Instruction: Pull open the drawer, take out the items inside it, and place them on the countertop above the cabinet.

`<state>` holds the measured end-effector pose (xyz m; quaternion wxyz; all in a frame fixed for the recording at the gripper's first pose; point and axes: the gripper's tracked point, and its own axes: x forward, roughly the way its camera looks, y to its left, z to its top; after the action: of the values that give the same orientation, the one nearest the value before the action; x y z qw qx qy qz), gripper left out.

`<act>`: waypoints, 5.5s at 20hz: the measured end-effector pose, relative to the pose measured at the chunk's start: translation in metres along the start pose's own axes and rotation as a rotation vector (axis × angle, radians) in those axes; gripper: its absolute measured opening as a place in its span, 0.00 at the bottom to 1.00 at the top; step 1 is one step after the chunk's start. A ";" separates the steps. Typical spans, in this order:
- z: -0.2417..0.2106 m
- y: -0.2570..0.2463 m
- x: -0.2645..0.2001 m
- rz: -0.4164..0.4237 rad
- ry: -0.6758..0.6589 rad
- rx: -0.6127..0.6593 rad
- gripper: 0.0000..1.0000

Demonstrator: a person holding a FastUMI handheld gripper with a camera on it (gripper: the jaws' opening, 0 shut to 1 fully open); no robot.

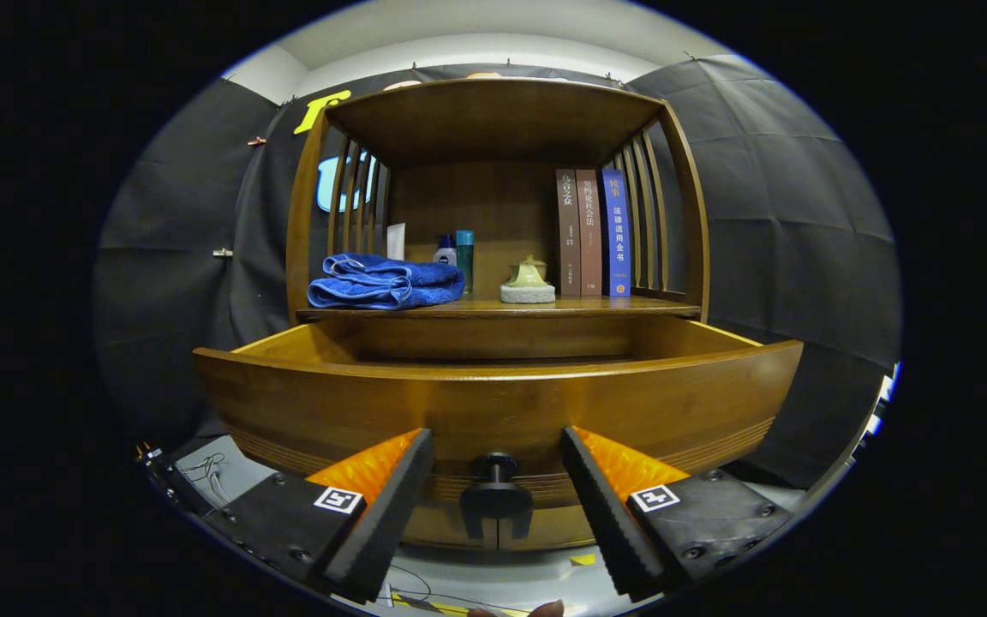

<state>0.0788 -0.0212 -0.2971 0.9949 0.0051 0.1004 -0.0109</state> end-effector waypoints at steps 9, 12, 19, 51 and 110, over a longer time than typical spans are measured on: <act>0.009 0.002 0.039 -0.004 -0.008 -0.017 0.98; 0.010 0.002 0.056 -0.008 -0.002 -0.029 0.98; 0.014 0.004 0.093 -0.015 0.027 -0.029 0.99; 0.104 -0.001 0.065 -0.011 -0.065 -0.001 0.99; 0.272 0.012 -0.126 0.012 -0.225 0.021 0.99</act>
<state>0.0102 -0.0101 -0.0051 0.9998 0.0150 -0.0118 -0.0064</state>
